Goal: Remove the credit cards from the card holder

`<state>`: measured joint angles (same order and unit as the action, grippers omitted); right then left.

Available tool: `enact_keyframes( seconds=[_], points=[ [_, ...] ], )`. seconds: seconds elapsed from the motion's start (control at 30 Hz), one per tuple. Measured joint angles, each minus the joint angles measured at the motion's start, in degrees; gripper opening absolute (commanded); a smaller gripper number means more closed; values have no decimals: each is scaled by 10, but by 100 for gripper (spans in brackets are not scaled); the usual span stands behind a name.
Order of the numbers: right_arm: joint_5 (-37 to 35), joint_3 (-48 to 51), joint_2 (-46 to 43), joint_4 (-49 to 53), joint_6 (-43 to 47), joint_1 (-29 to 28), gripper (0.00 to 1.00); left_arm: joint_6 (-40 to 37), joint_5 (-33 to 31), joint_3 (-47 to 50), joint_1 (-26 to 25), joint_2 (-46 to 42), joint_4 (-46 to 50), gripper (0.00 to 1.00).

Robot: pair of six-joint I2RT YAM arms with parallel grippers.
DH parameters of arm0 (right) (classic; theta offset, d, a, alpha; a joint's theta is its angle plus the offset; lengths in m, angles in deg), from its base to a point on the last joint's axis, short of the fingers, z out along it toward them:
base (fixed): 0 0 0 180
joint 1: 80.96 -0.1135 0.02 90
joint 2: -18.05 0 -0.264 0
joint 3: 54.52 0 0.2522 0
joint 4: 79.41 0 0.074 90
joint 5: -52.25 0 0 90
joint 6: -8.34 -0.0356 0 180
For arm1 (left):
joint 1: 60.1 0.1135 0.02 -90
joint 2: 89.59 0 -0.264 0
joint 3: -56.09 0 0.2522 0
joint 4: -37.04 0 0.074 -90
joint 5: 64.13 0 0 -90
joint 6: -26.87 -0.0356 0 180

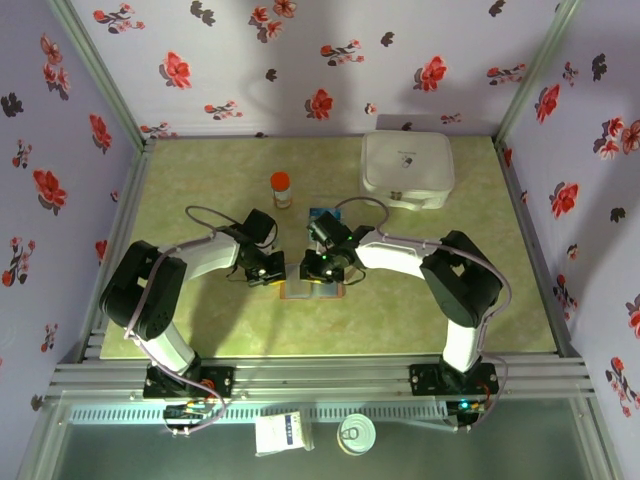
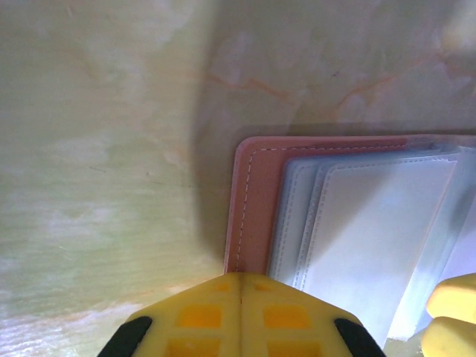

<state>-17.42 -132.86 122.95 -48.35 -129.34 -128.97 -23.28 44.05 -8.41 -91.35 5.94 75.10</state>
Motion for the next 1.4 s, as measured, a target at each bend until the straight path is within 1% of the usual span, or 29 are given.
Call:
enact_keyframes(
  seconds=[0.2,0.67,1.1,1.27,1.4],
  points=[
    [13,-17,12,-13,-2,0,25,0,0,0,0,0,0,3],
    [9,-18,28,-3,1,4,25,-12,0,0,3,0,0,3],
    [22,21,22,-24,7,31,23,-15,3,2,10,0,-2,3],
    [30,37,19,-50,7,34,21,-15,-11,2,18,-9,10,5],
    [40,54,12,-71,7,39,21,-12,-20,1,24,-40,24,13]
  ],
)
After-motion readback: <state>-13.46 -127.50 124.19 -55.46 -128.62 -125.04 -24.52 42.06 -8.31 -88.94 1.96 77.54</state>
